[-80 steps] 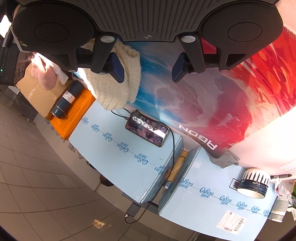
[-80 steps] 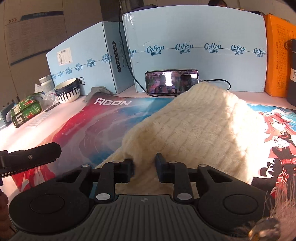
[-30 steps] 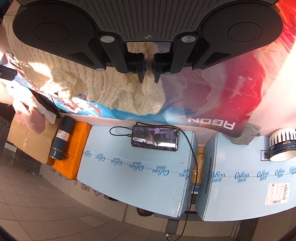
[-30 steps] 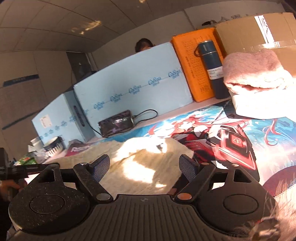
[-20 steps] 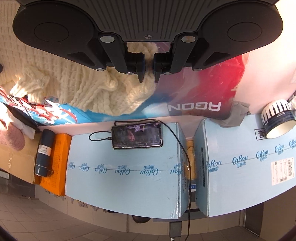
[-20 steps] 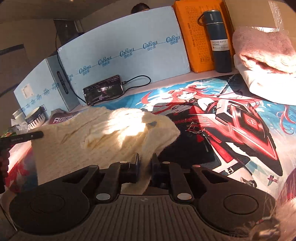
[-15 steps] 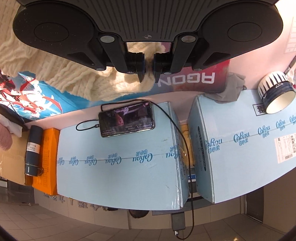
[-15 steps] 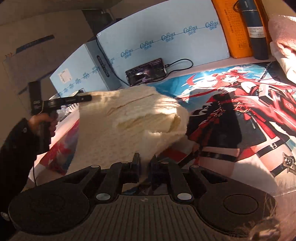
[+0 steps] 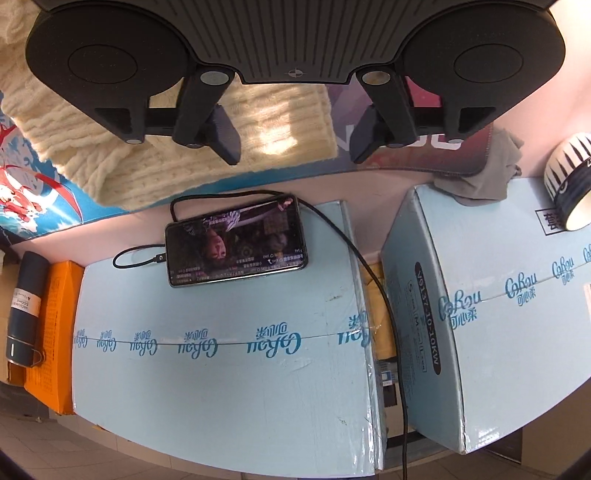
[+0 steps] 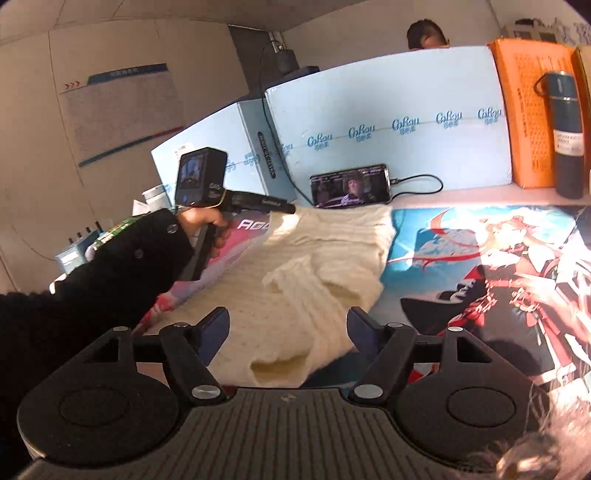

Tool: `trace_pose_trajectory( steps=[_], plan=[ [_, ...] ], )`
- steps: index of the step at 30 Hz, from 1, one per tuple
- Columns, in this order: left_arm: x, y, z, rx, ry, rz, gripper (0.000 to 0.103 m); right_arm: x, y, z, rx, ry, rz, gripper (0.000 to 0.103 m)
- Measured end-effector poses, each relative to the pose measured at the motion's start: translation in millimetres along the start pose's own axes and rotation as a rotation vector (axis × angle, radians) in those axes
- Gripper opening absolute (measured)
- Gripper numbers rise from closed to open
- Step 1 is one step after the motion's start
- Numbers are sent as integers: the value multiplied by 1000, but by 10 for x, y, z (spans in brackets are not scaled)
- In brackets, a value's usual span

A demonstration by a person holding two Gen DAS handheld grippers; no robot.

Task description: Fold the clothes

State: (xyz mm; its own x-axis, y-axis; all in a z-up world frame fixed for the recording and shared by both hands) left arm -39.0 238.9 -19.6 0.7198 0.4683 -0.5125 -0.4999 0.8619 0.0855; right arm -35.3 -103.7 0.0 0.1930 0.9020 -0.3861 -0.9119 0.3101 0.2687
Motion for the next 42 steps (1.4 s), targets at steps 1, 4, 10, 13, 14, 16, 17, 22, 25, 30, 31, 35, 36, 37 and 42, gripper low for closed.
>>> trace_pose_trajectory(
  steps=[1, 4, 10, 13, 14, 16, 17, 22, 25, 30, 31, 35, 36, 37, 42],
  plan=[
    [-118, -27, -47, 2, -11, -25, 84, 79, -2, 46, -18, -5, -18, 71],
    [-385, -122, -230, -10, -22, -144, 88, 508, -27, 127, -66, 25, -58, 71],
    [-467, -205, -550, -25, 11, -220, 88, 1152, -162, 3, -99, 121, -259, 59],
    [-460, -200, -549, -29, 15, -232, 88, 1045, -237, 11, -61, 86, -293, 23],
    [-451, -192, -553, -35, 17, -236, 88, 968, -277, 32, -19, 61, -304, 15],
    [-438, -172, -559, -48, 20, -235, 88, 789, -351, 73, 53, -3, -329, 13],
    [-437, -170, -559, -50, 21, -234, 89, 683, -393, 89, 92, -36, -347, 13],
    [-431, -227, -572, -2, 30, -196, 91, 268, -764, 44, 252, -137, -529, 51],
    [-445, -263, -574, 28, 24, -184, 94, 26, -937, 105, 271, -239, -678, 84],
    [-433, -290, -583, 56, 31, -166, 94, 295, -765, 499, 114, -253, -574, 85],
    [-435, -295, -585, 61, 31, -162, 95, 495, -711, 522, 93, -206, -543, 85],
    [-433, -312, -593, 74, 34, -156, 95, 1274, -495, 604, 11, -18, -418, 85],
    [-432, -315, -595, 77, 35, -154, 95, 1464, -441, 623, -10, 29, -387, 85],
    [-430, -318, -597, 79, 36, -154, 96, 1652, -387, 641, -30, 75, -355, 85],
    [-416, -302, -599, 62, 43, -164, 96, 2465, -165, 712, -124, 276, -224, 85]
  ],
)
Point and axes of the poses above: each gripper's, at about its wrist camera, not at the fingertips, and x roughly the way its jaws point, y to its left, z to its top, the point moved 7 cm from there along x, roughly the way its jaws point
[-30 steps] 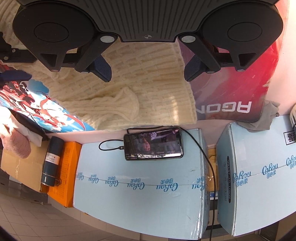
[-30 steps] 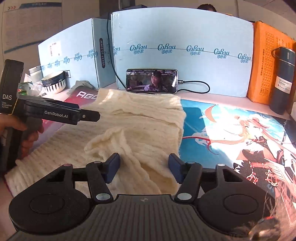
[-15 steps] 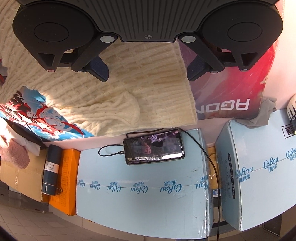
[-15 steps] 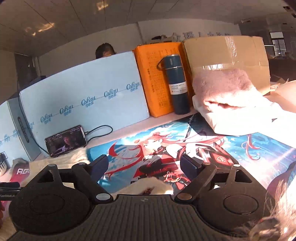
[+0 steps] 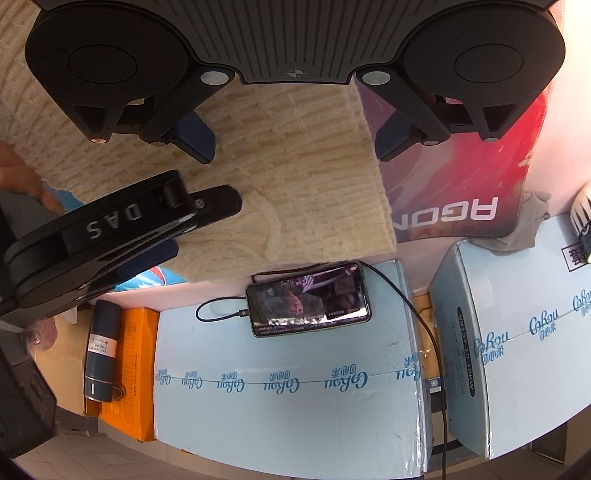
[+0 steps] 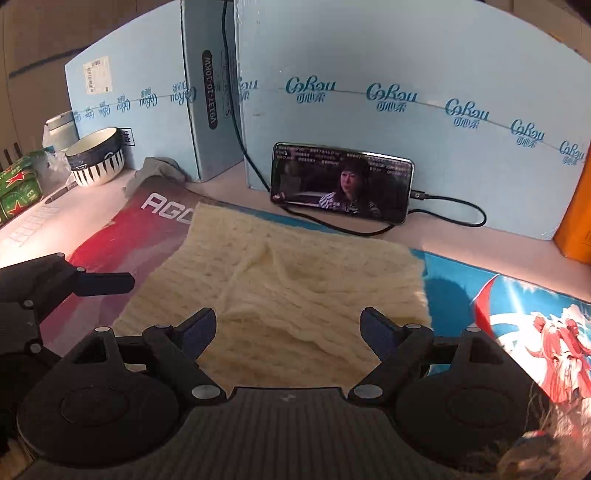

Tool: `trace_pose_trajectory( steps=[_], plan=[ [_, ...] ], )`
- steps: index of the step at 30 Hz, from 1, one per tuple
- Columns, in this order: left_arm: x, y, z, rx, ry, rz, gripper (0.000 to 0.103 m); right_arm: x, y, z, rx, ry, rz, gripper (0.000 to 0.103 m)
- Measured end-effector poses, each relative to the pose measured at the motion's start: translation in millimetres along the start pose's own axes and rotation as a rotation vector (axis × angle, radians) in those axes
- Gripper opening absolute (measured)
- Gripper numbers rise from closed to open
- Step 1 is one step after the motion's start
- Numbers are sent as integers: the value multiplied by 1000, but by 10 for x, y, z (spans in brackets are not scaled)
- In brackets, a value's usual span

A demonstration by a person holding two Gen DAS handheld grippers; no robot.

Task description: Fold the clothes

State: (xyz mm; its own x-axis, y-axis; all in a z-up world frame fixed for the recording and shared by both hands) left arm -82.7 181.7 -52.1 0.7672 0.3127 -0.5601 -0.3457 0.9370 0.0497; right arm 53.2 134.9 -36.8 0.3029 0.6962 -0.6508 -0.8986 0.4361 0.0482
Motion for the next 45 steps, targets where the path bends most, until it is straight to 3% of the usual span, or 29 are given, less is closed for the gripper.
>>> trace_pose_trajectory(
  steps=[2, 4, 6, 8, 14, 17, 20, 22, 26, 29, 32, 35, 38, 40, 43, 45],
  plan=[
    [3, 1, -1, 0, 1, 2, 96, 34, -52, -16, -4, -19, -47, 85],
    [1, -5, -3, 5, 0, 6, 96, 66, -104, -33, -8, -38, -94, 71],
    [-3, -14, -3, 10, 0, 10, 96, 96, -156, -49, -12, -57, -141, 27],
    [-5, -13, -2, 10, 0, 11, 96, 17, -315, -27, 31, -87, -164, 8],
    [-5, -11, 3, 11, 1, 12, 96, -488, -1001, -35, 284, -219, -254, 7],
    [-4, -10, 4, 10, 3, 12, 96, -617, -1394, -235, 460, -211, -292, 7],
    [-3, -12, 4, 11, 4, 12, 96, -582, -1698, -481, 615, -155, -274, 7],
    [-1, -12, 0, 9, 5, 11, 97, -583, -1852, -590, 700, -143, -274, 9],
    [13, 0, -6, 4, 8, 9, 97, -750, -2120, -727, 786, -185, -374, 54],
    [18, 10, -8, -2, 10, 6, 98, -928, -2177, -753, 762, -204, -397, 56],
    [9, 22, -6, -12, 5, 2, 98, -1197, -2093, -780, 713, -268, -332, 68],
    [-89, 48, 25, -27, -50, 11, 98, -1557, -1811, -825, 562, -374, -271, 86],
    [-413, 39, 103, -29, -206, 15, 98, -1861, -1420, -957, 361, -444, -213, 95],
    [-702, -47, 101, 6, -294, -53, 98, -1967, -1156, -1076, 239, -451, -138, 102],
    [-1158, -328, -70, 184, -381, -176, 98, -1972, -774, -1254, 81, -396, -1, 103],
    [-1431, -586, -273, 340, -389, -238, 99, -1982, -522, -1384, -24, -358, 89, 103]
  ],
)
Point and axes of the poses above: each gripper's, at about its wrist camera, not at the fingertips, and x roughly the way its jaws point, y to its left, z to its top, the point moved 7 cm from there along x, roughly the way its jaws point
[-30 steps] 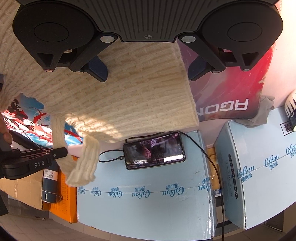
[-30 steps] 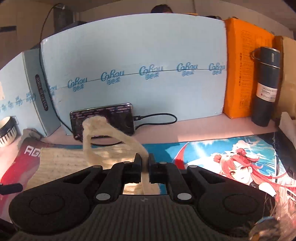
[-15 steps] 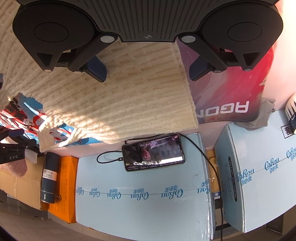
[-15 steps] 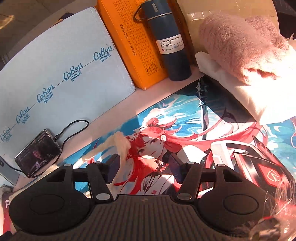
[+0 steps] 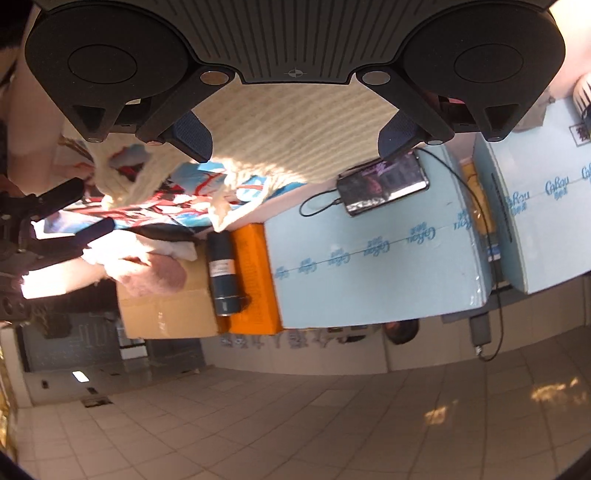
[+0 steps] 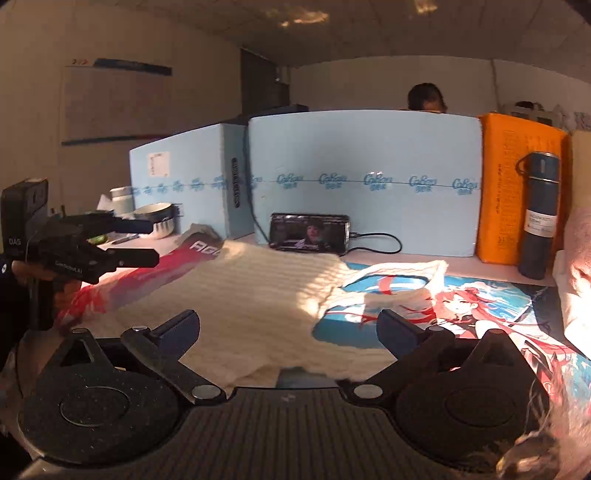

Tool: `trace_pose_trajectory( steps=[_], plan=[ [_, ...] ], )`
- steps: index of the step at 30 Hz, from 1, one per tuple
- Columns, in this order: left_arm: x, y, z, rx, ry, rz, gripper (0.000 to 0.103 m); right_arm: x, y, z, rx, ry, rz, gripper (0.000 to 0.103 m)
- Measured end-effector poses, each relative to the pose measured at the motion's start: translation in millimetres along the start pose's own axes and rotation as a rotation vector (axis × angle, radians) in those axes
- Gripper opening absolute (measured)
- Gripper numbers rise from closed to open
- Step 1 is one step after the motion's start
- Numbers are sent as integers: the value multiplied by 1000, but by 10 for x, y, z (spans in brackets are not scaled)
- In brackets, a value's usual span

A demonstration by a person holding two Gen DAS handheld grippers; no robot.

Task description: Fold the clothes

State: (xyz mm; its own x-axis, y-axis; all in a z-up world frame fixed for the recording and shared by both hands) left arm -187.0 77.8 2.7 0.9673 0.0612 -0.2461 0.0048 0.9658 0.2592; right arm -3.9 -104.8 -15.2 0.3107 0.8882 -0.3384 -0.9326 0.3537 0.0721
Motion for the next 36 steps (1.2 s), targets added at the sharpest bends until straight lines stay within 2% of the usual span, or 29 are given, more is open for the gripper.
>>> trace_pose_trajectory(
  steps=[4, 5, 7, 9, 12, 13, 16, 19, 20, 21, 22, 23, 24, 25, 26, 28, 32, 36],
  plan=[
    [-267, -518, -89, 132, 79, -153, 102, -92, 506, -251, -170, 83, 215, 103],
    [-286, -628, -141, 162, 109, -172, 102, -83, 585, -294, -201, 98, 232, 103],
    [-293, -763, -218, 210, 148, -181, 102, -5, 669, -342, -246, 119, 205, 103],
    [-233, -771, -287, 212, 167, -135, 102, 101, 692, -364, -284, 135, 161, 103],
    [-103, -703, -332, 118, 162, -103, 102, 260, 693, -374, -329, 152, 94, 103],
    [-84, -701, -342, 123, 168, -101, 102, 302, 686, -366, -332, 150, 81, 103],
    [-27, -697, -371, 138, 185, -92, 102, 388, 671, -281, -333, 112, -11, 103],
    [4, -643, -386, 139, 200, -79, 102, 408, 685, -224, -355, 60, -48, 100],
    [-7, -575, -392, 132, 204, -63, 102, 396, 705, -222, -368, 50, -40, 92],
    [-14, -506, -402, 124, 209, -41, 102, 379, 729, -225, -382, 43, -29, 75],
    [-23, -435, -414, 115, 214, -18, 101, 359, 747, -227, -382, 40, -20, 64],
    [-41, -356, -432, 102, 221, 5, 100, 336, 758, -228, -371, 40, -13, 41],
    [-52, -314, -451, 98, 226, 8, 100, 314, 770, -228, -359, 41, -6, 26],
    [-62, -276, -470, 96, 231, 7, 88, 290, 769, -227, -346, 36, -1, 23],
    [-62, -273, -495, 111, 241, -14, 57, 266, 757, -223, -331, 27, 2, 17],
    [-64, -292, -540, 138, 255, -51, 24, 218, 713, -234, -288, 22, 19, 13],
    [-163, -443, -515, 170, 242, -91, 15, 103, 654, -286, -219, 23, 54, 11],
    [-379, -647, -379, 161, 198, -152, 14, -164, 655, -302, -189, 13, 124, 10]
  ],
)
Point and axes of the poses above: each gripper's, at about its wrist camera, not at the fingertips, and x roughly the way its jaws point, y to its left, z to its top, the point moved 7 cm from there along x, roughly the way its jaws point
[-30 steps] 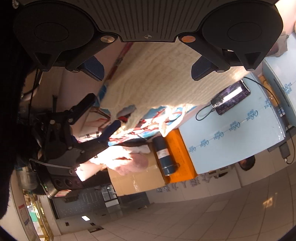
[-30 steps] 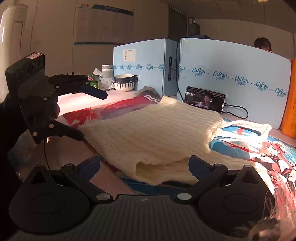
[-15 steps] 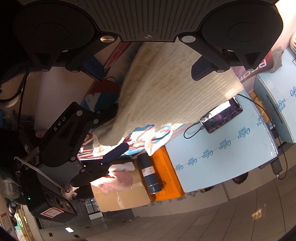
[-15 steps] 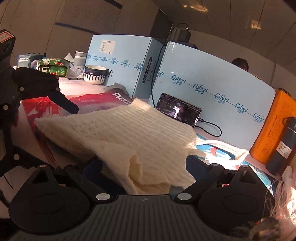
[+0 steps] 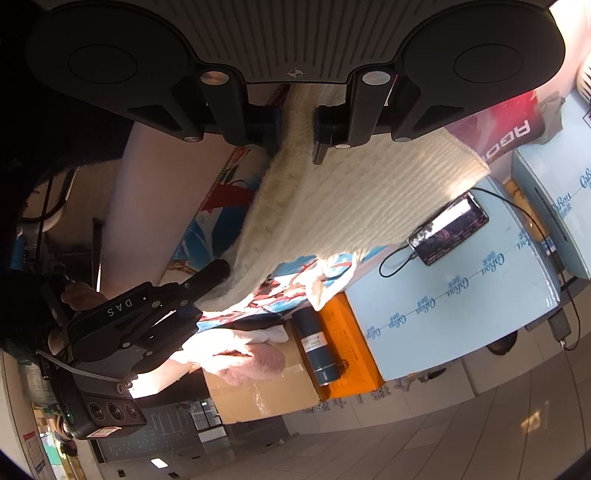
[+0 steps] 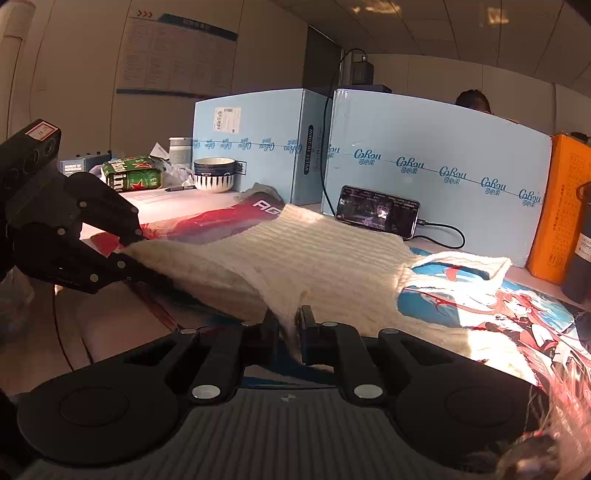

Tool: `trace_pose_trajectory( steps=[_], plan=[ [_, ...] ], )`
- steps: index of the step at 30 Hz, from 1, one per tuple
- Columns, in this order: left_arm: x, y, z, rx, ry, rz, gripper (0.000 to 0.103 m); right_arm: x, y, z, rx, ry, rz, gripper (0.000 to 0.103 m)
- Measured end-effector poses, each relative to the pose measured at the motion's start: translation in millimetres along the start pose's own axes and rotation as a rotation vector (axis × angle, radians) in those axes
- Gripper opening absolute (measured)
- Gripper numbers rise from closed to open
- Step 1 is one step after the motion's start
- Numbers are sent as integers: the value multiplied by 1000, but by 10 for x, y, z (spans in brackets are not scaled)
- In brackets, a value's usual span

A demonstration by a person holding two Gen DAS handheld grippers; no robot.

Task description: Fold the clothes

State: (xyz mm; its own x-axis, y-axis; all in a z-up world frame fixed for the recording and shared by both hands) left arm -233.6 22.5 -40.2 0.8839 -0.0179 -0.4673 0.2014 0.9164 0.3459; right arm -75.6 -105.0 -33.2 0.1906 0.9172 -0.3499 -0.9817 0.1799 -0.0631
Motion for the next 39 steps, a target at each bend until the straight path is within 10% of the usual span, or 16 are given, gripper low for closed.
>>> trace_pose_trajectory(
  steps=[4, 9, 22, 28, 39],
  plan=[
    [-221, -67, 102, -93, -127, -61, 14, -306, -61, 86, 54, -68, 59, 10],
    [-62, 400, 181, -348, -289, 71, 14, -208, -317, 259, 138, -142, -68, 10],
    [468, 1117, 94, -583, -128, 238, 13, -226, -1016, 297, 361, -229, -350, 32],
    [415, 1139, 442, -466, -209, 272, 10, -251, -1102, 203, 397, -218, -353, 41],
    [1008, 1740, 106, -488, -14, 370, 10, -83, -1211, 158, 462, -168, -334, 47]
  ],
)
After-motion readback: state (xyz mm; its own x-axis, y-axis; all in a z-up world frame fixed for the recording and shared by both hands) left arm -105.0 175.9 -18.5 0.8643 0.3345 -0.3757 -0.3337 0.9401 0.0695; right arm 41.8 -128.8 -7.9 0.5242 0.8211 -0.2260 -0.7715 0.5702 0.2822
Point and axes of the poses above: each gripper's, at about its wrist camera, not at the fingertips, and x roughly the way its jaws point, y to its left, z to its top, the point moved 7 cm from there along x, roughly the way its jaws point
